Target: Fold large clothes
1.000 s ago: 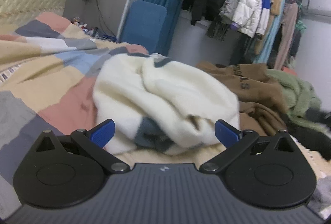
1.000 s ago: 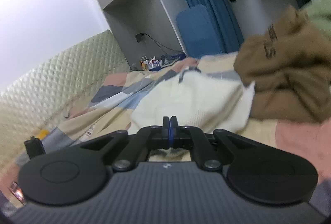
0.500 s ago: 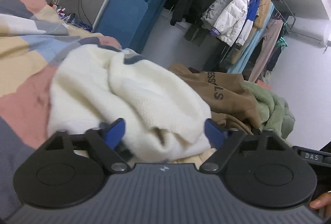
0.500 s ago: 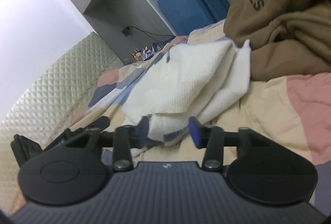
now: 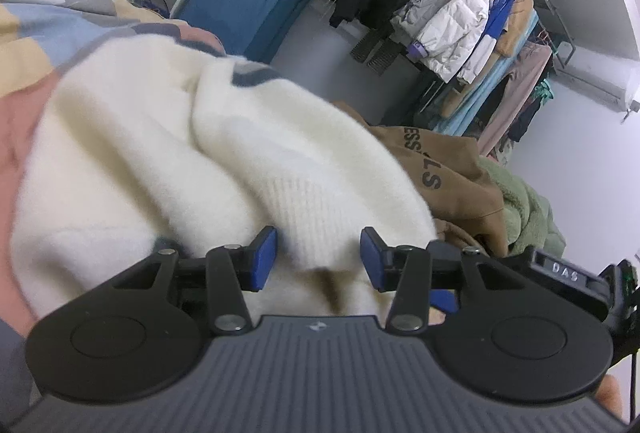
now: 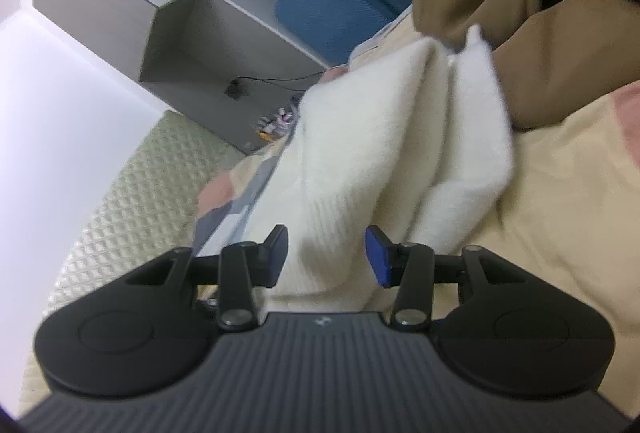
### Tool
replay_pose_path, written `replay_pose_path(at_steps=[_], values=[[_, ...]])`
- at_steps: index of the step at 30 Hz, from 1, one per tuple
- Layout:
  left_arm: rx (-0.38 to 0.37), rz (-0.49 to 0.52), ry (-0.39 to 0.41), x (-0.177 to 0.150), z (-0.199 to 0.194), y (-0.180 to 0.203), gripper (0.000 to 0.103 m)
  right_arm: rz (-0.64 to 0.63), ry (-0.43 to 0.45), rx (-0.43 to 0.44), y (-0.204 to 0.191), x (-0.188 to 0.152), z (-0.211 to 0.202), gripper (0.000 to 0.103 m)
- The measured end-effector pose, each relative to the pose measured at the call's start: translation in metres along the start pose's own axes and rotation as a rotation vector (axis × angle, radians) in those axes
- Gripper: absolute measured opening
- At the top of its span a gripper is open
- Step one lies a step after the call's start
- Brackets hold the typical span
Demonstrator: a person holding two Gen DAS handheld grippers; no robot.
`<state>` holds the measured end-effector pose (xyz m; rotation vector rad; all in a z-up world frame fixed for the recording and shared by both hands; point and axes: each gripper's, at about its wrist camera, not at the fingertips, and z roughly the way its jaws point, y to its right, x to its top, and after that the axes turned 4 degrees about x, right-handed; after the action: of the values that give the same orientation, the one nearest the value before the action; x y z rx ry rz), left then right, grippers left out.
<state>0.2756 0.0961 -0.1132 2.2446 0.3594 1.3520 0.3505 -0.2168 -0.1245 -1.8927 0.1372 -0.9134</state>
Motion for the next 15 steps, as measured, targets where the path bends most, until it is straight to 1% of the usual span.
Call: replay_pose_path(at_steps=[2, 3, 4, 5, 6, 8, 9, 11, 14, 15], values=[[-0.015, -0.003, -0.001, -0.001, 0.008, -0.003, 0.052, -0.016, -0.002, 0.005, 0.001, 0.0, 0.008, 0.045], [-0.025, -0.006, 0.004, -0.001, 0.01, -0.003, 0.052, -0.018, -0.007, 0.002, 0.002, 0.001, 0.012, 0.036], [-0.04, -0.003, 0.012, -0.002, 0.011, -0.003, 0.051, -0.017, -0.01, 0.004, 0.003, 0.001, 0.014, 0.022], [-0.05, 0.007, 0.017, -0.002, 0.013, -0.002, 0.038, -0.019, -0.01, 0.011, 0.002, 0.001, 0.015, 0.017], [-0.059, 0.016, 0.022, -0.003, 0.013, -0.001, 0.02, -0.029, -0.007, 0.022, 0.0, 0.0, 0.014, 0.012], [-0.09, 0.039, 0.037, -0.004, 0.01, 0.003, 0.012, -0.063, -0.001, 0.05, -0.008, 0.0, 0.009, 0.009], [-0.098, 0.05, 0.052, -0.003, 0.006, 0.007, 0.011, -0.074, -0.001, 0.064, -0.011, 0.001, 0.007, 0.008], [-0.119, 0.063, 0.064, 0.001, -0.005, 0.017, 0.009, -0.114, 0.006, 0.085, -0.025, 0.004, -0.002, 0.008], [-0.163, 0.069, 0.103, 0.004, -0.03, 0.03, 0.009, -0.193, 0.017, 0.08, -0.046, 0.007, -0.018, 0.008], [-0.172, 0.069, 0.114, 0.004, -0.039, 0.034, 0.008, -0.2, 0.027, 0.085, -0.052, 0.007, -0.026, 0.007]])
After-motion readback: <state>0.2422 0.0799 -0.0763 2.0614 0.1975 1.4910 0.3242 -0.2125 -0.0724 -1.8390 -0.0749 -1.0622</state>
